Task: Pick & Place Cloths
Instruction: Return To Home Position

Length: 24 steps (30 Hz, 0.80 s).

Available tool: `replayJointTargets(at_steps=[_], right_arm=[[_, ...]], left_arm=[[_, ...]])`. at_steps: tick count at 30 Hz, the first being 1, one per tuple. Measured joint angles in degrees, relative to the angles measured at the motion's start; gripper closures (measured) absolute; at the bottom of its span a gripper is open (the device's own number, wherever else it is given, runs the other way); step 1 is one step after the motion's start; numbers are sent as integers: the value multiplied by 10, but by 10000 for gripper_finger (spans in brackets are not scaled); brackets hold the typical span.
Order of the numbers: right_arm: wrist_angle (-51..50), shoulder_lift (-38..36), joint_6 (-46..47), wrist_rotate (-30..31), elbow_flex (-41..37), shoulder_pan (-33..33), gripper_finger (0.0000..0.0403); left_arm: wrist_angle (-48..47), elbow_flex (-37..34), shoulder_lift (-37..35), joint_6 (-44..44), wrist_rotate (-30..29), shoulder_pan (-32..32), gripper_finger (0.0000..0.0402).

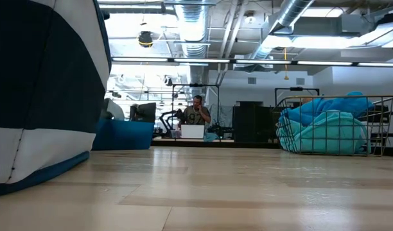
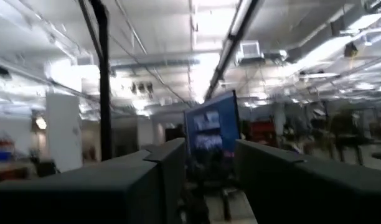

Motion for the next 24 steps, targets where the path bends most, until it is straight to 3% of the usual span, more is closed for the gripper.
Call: replayJointTargets(at_steps=[6,11,16,20,24], right_arm=[[37,0,22,4,-65,22,259],[94,1,32,19,-133,18,251],[151,0,65,17,-192,-6,243],[203,-2,71,-10,-222,-31,240],[228,-2,58,-97,-252,-65,241]], left_arm=[[45,-45,17,17,-141,-162,401],[45,-46,17,33,-221,-293,401],[42,-31,16,81,-339,-414,401],[37,-8,2,166,-352,-484,401],[21,-14,-43,183,-343,-517,401]])
